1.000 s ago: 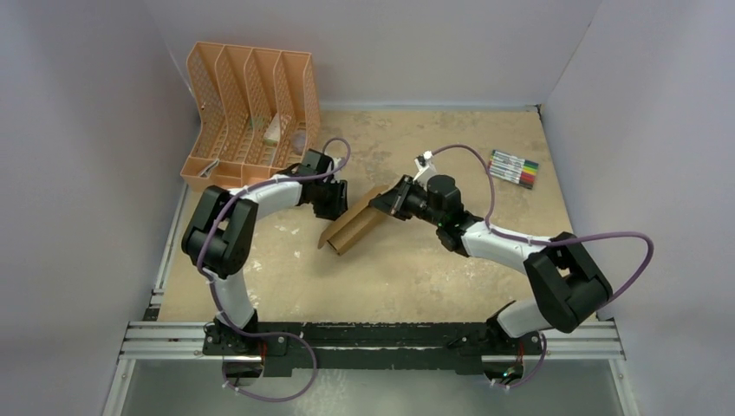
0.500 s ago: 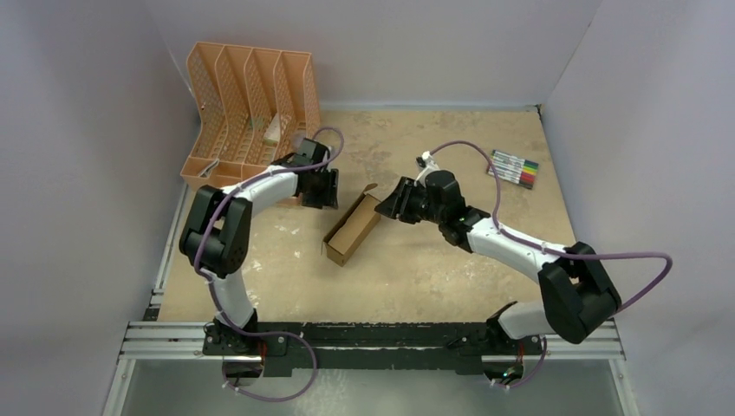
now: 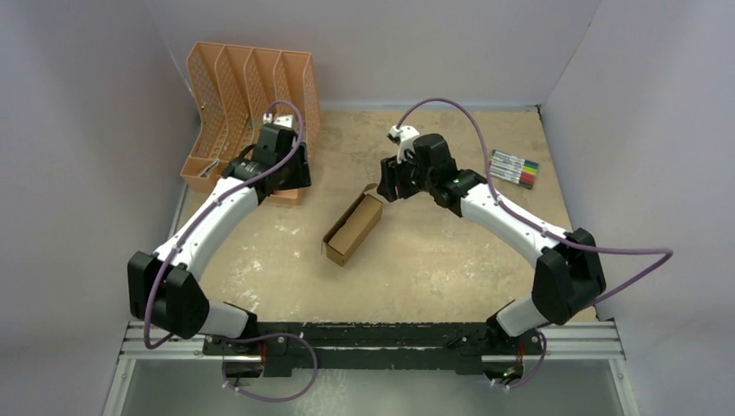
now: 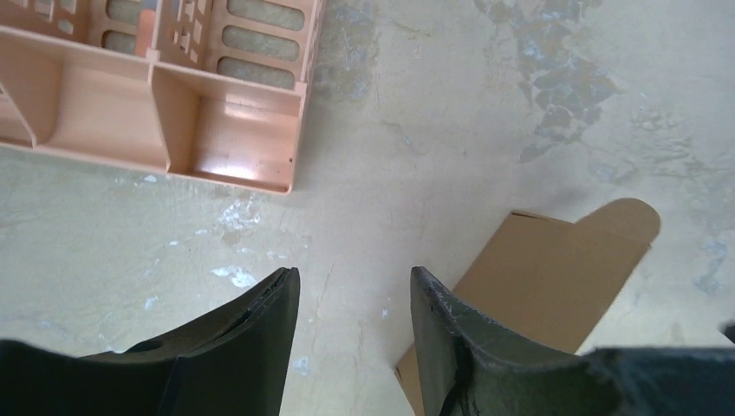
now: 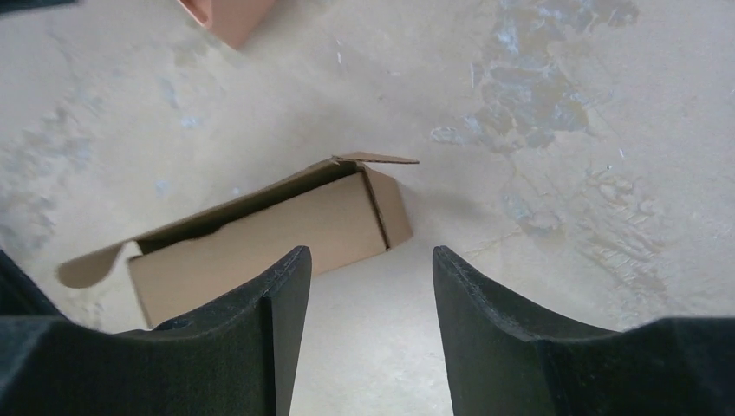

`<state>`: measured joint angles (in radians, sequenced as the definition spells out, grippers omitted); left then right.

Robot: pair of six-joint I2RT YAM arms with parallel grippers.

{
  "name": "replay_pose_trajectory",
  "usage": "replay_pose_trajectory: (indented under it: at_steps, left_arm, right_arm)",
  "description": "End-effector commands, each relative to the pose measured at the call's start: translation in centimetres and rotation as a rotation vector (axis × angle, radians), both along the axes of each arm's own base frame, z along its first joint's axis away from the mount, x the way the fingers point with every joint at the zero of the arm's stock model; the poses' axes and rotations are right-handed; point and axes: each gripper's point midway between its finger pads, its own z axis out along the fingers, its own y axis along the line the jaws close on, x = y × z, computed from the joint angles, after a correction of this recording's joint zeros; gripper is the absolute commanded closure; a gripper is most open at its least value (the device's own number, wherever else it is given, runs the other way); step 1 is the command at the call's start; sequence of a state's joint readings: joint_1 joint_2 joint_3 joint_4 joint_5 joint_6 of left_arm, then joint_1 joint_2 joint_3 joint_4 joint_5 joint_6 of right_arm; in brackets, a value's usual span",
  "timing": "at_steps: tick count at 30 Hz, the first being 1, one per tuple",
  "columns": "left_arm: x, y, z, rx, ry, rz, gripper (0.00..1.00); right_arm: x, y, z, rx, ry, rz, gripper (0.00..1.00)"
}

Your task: Fold the paper box

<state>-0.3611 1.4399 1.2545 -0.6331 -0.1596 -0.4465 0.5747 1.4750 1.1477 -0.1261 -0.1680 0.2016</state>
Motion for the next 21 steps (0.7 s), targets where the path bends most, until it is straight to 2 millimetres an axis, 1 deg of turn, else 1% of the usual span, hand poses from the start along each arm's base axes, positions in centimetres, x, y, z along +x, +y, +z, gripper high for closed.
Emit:
replay_pose_trajectory:
  at_steps: [1,4,8,10,12,14,17,21]
  left_arm:
    - [-1.5,-0.2,-0.9,-0.055,0.023,0.026,0.5]
    - [-0.9,-0.9,-3.0,-0.064,0.063,0.021,0.5]
    - [0.7,-3.0,-4.9,-0.113,0.107,-0.028,0.5]
    - [1.6,-3.8,-6.6,-0.116,0.14,-0.052,0.5]
    - [1.9,-5.0,-8.0,-0.137,0.189,-0.093,0.51]
    - [2.1,-6.1,-9.3,-0.151,0.221,-0.127,0.51]
    - [1.8,-7.9,-11.1,-0.163,0.272,-0.192,0.52]
    - [0.5,-10.7,-12.6,-0.164,0.319,-0.291,0.52]
  right_arm:
    - [0.3,-0.6,-2.3,-0.118,0.008,0.059,0.44]
    - [-0.2,-0.4,-3.8,-0.072,0.019,0.036,0.44]
    - [-1.6,-0.6,-6.0,-0.06,0.027,0.024,0.44]
    - [-2.1,-0.3,-6.9,-0.06,0.027,0.029,0.44]
    - [-2.7,-0.1,-8.0,-0.074,0.025,0.031,0.44]
    - [-3.2,0.7,-8.6,-0.068,0.02,0.04,0.45]
    - [-3.7,1.8,-9.2,-0.05,0.015,0.034,0.45]
    - [-3.8,3.8,-8.7,0.005,-0.012,0.009,0.45]
